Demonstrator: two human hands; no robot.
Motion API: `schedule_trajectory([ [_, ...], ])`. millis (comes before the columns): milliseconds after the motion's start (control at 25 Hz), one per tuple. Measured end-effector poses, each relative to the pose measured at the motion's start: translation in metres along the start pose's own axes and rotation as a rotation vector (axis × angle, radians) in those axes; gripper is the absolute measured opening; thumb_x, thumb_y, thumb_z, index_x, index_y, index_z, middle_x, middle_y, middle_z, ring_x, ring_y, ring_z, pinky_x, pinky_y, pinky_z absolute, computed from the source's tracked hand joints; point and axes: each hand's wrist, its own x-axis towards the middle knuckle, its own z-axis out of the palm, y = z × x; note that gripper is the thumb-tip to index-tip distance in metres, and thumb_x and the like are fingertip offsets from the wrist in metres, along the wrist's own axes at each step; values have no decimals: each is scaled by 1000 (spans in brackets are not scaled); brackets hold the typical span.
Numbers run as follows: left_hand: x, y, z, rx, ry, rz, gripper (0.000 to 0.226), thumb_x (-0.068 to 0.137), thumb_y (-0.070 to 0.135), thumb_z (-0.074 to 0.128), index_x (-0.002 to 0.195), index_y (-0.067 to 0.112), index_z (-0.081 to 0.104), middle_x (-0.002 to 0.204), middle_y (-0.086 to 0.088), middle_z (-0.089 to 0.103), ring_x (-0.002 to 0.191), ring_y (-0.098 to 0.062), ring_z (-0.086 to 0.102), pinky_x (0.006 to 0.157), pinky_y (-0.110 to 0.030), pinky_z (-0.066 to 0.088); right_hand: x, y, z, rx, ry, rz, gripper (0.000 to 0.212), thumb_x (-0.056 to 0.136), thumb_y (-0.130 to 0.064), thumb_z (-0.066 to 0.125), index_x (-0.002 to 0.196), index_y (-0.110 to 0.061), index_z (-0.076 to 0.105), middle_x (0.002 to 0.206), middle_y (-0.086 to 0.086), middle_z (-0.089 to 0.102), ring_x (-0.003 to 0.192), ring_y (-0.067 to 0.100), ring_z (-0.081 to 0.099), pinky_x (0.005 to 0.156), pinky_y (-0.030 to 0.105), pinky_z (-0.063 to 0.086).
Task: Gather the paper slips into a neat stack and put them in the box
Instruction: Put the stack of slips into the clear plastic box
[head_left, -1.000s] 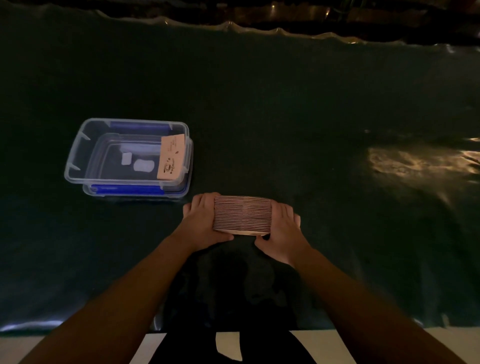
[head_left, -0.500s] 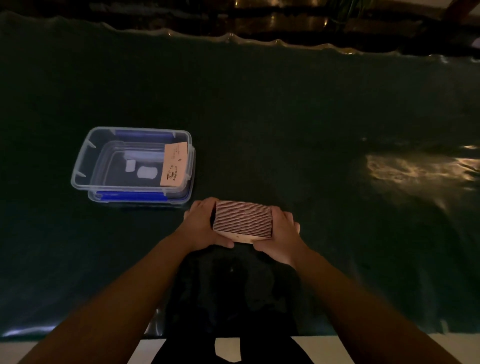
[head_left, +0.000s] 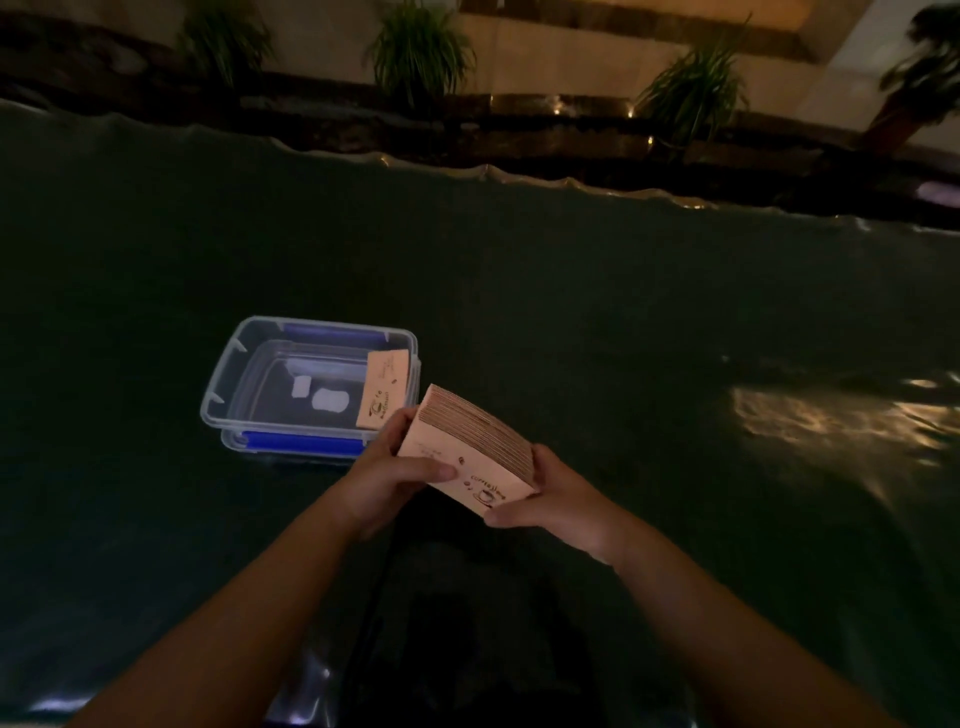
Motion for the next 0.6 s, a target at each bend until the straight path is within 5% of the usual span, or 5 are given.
schedule_trajectory([
  [200,-11,42,-24,80,41,65,81,67,4,85,138,23,52,124,-12,70,115,-29,70,80,-39,62,8,-75,28,-143,70,-158,120,63,-53,93,161,-41,25,149,-14,47,132,7,55,94,31,56],
  [360,-18,68,-45,49,157,108,67,76,7,78,137,22,53,126,-13,69,116,-32,69,89,-50,58,35,-116,61,-155,20,-196,69,85,-38,83,143,-45,46,132,-12,64,111,7,71,79,32,66],
  [600,-19,94,-97,-146,198,22,58,79,28,78,134,21,60,121,-12,76,108,-30,75,81,-45,62,85,-151,119,140,121,-54,48,91,-40,78,134,-39,57,114,-2,79,87,11,81,64,33,66],
])
